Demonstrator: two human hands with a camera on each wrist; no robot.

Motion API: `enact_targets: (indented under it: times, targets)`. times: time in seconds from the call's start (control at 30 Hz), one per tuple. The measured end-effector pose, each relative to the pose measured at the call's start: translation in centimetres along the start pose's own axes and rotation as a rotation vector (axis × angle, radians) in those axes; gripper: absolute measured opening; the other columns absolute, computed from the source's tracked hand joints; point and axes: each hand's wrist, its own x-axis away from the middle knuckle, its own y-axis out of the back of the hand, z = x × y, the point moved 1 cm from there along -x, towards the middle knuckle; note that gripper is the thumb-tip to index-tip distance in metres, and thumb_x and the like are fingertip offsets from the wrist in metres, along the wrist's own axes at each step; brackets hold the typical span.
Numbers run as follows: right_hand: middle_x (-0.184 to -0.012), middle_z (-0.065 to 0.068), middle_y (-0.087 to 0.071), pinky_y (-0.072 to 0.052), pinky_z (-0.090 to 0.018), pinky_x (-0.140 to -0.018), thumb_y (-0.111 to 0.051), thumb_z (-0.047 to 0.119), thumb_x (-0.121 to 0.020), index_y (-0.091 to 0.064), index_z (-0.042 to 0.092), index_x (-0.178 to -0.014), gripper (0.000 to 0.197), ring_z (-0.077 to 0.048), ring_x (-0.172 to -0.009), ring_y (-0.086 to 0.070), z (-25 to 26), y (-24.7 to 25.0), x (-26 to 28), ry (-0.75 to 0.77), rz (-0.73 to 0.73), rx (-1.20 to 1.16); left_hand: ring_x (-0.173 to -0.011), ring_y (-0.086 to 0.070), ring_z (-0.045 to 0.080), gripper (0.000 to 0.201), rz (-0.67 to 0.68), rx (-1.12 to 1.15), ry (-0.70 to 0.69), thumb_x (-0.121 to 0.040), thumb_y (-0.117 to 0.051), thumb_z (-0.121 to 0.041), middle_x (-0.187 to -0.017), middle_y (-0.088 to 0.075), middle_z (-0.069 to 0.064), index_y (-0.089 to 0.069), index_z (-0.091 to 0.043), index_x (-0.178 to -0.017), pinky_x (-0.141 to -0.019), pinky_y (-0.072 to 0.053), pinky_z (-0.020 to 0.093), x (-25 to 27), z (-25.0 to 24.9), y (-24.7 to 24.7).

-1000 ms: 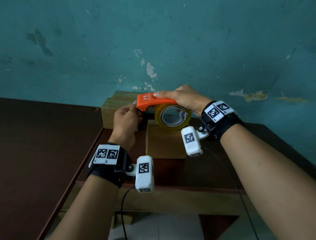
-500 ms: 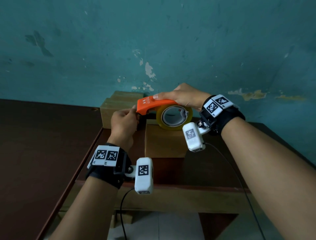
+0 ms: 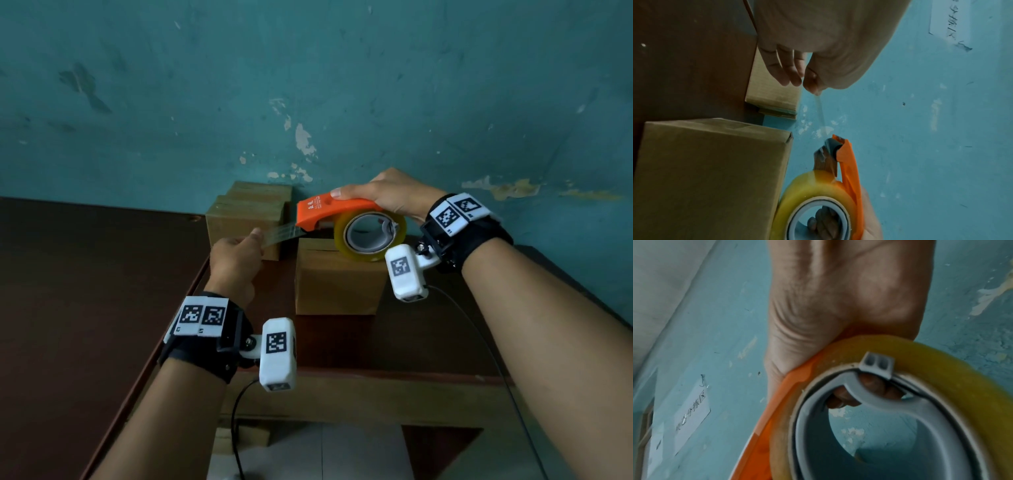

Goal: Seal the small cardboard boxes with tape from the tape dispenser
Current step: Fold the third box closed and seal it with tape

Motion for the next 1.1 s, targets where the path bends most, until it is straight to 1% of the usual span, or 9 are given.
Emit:
enact_targets:
  times: [0.1,0.2,0.3,0.5,0.6,0.73,0.9,1.0,1.1]
  targets:
    - [-0.064,0.002,-0.065,-0.049,-0.024,-0.067,-0.081,0.069,-0.076,-0.067,0.018,-0.077,0.053,-0.011,-0.052,-0.062,0.0,-0.4,-0.2,-0.008,0.005,-0.035,-0.075,-0.063,0.026,0.037,0.001,-0.138,0.035,-0.100,-0.064,-0.043,-0.080,-0.065,0.009,-0.071,-0.008,-0.093,-0.071,-0.050,0.037,-0.5,0.9,-0.1]
    - [-0.067,0.000,-0.066,-0.050,-0.028,-0.072,-0.083,0.069,-0.073,-0.067,0.020,-0.076,0.052,-0.014,-0.057,-0.063,0.0,-0.6,-0.5,-0.016,-0.012,-0.059,-0.094,-0.070,0.033,0.043,0.007,-0.212,0.064,-0.099,-0.063,-0.048,-0.098,-0.072,0.015,-0.074,-0.008,-0.109,-0.084,-0.058,0.042,-0.6,1.5,-0.4]
    - [-0.070,-0.002,-0.068,-0.051,-0.032,-0.075,-0.086,0.070,-0.068,-0.068,0.020,-0.076,0.054,-0.018,-0.061,-0.065,-0.2,-0.8,-0.7,-0.026,-0.023,-0.092,-0.088,-0.067,0.027,0.043,0.037,-0.250,0.099,-0.099,-0.062,-0.048,-0.096,-0.070,0.010,-0.072,-0.008,-0.112,-0.075,-0.055,0.039,-0.5,1.9,-0.7]
    - [-0.076,-0.007,-0.073,-0.055,-0.037,-0.079,-0.088,0.070,-0.062,-0.072,0.018,-0.079,0.057,-0.024,-0.067,-0.068,-0.8,-1.0,-0.4,-0.031,-0.027,-0.167,-0.080,-0.067,0.024,0.040,0.095,-0.308,0.135,-0.099,-0.061,-0.051,-0.093,-0.071,0.010,-0.072,-0.013,-0.104,-0.068,-0.052,0.037,0.1,2.3,-1.7]
    - [-0.078,-0.009,-0.073,-0.056,-0.037,-0.082,-0.087,0.069,-0.066,-0.071,0.017,-0.080,0.056,-0.026,-0.070,-0.067,-1.0,-1.0,-0.2,-0.038,-0.023,-0.194,-0.079,-0.067,0.026,0.041,0.131,-0.312,0.137,-0.099,-0.061,-0.052,-0.089,-0.070,0.010,-0.073,-0.013,-0.098,-0.073,-0.054,0.040,0.1,2.7,-2.3]
    - [-0.080,-0.010,-0.071,-0.056,-0.037,-0.086,-0.084,0.077,-0.055,-0.072,0.017,-0.095,0.073,-0.026,-0.071,-0.067,-1.2,-1.0,0.0,-0.032,-0.040,-0.206,-0.091,-0.070,0.031,0.044,0.130,-0.376,0.106,-0.099,-0.058,-0.057,-0.093,-0.072,0.011,-0.072,-0.016,-0.091,-0.091,-0.060,0.048,0.5,3.1,-3.0]
    - [-0.078,-0.009,-0.073,-0.058,-0.040,-0.093,-0.084,0.068,-0.072,-0.072,0.017,-0.082,0.053,-0.025,-0.071,-0.068,-1.3,-0.9,0.3,-0.037,-0.028,-0.219,-0.097,-0.068,0.031,0.044,0.146,-0.435,0.088,-0.100,-0.055,-0.058,-0.099,-0.070,0.011,-0.070,-0.019,-0.089,-0.095,-0.058,0.049,1.0,3.0,-3.5]
    - [-0.080,-0.010,-0.076,-0.058,-0.048,-0.101,-0.086,0.072,-0.059,-0.073,0.017,-0.084,0.062,-0.028,-0.073,-0.070,-1.4,-1.0,0.2,-0.044,-0.040,-0.234,-0.097,-0.070,0.036,0.053,0.167,-0.495,0.025,-0.103,-0.050,-0.057,-0.100,-0.073,0.016,-0.073,-0.009,-0.094,-0.094,-0.059,0.050,1.4,3.0,-3.6]
    - [-0.080,-0.009,-0.075,-0.057,-0.050,-0.102,-0.085,0.073,-0.058,-0.074,0.016,-0.085,0.064,-0.028,-0.074,-0.071,-1.3,-1.1,0.2,-0.038,-0.035,-0.235,-0.103,-0.069,0.041,0.060,0.178,-0.577,-0.063,-0.105,-0.044,-0.052,-0.105,-0.073,0.021,-0.071,0.001,-0.104,-0.092,-0.057,0.049,1.6,3.0,-3.7]
